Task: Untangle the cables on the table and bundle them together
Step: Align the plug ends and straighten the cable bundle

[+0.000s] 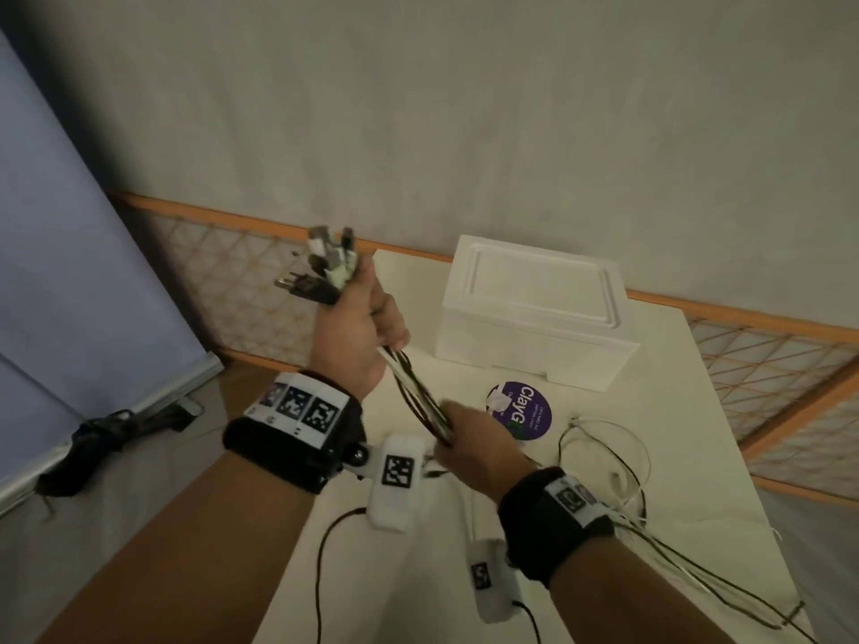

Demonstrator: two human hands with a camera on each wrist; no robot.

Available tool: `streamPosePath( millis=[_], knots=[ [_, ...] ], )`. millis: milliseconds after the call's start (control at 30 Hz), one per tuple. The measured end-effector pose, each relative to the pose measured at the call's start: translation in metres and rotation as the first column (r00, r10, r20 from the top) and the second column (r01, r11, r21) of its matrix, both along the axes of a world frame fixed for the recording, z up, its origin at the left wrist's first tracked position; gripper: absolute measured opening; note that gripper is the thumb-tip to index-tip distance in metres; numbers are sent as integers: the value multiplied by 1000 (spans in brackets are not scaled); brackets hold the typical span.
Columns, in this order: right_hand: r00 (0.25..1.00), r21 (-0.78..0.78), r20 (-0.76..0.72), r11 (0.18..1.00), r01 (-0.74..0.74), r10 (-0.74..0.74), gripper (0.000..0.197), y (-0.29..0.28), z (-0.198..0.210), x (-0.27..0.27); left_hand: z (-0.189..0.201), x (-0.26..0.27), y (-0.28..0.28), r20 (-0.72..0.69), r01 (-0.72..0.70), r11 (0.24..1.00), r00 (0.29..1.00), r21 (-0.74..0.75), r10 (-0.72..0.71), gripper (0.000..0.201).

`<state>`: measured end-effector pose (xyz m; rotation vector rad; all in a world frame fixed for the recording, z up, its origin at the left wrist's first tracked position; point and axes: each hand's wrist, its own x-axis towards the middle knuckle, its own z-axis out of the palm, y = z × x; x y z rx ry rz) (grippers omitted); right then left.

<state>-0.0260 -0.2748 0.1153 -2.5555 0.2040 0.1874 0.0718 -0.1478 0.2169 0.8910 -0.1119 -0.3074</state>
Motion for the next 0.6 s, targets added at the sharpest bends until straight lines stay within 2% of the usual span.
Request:
streamPosePath(
  millis=[33,100,200,267,367,433,500,600],
  knots=[
    [998,-16,-38,998,56,-57,10,-16,-17,-11,6,10,11,12,-35,999,999,-27,35,50],
    [983,-127,-51,978,167,-174,16,-50,-38,-37,12,26,37,-20,-123,990,992,-69,121,48],
    [967,-198,44,946,256,-252,22,-89,-37,-58,4,27,55,-92,-192,980,978,-54,187,52],
    [960,-210,47,937,280,-276,23,-111,-37,-68,6,28,58,-122,-249,968,962,-36,243,53],
    [926,-388,-97,870,303,-365,11,-146,-48,-92,24,49,82,-192,-362,932,913,30,361,52],
    [903,-504,-151,817,280,-402,8,-165,-50,-101,32,65,102,-189,-382,923,903,53,385,52],
    [907,-461,-159,841,282,-391,8,-172,-44,-97,30,72,104,-152,-361,925,914,118,376,56],
    [928,-307,-148,908,284,-341,18,-165,-18,-71,18,63,80,-56,-352,889,922,292,384,54]
  ],
)
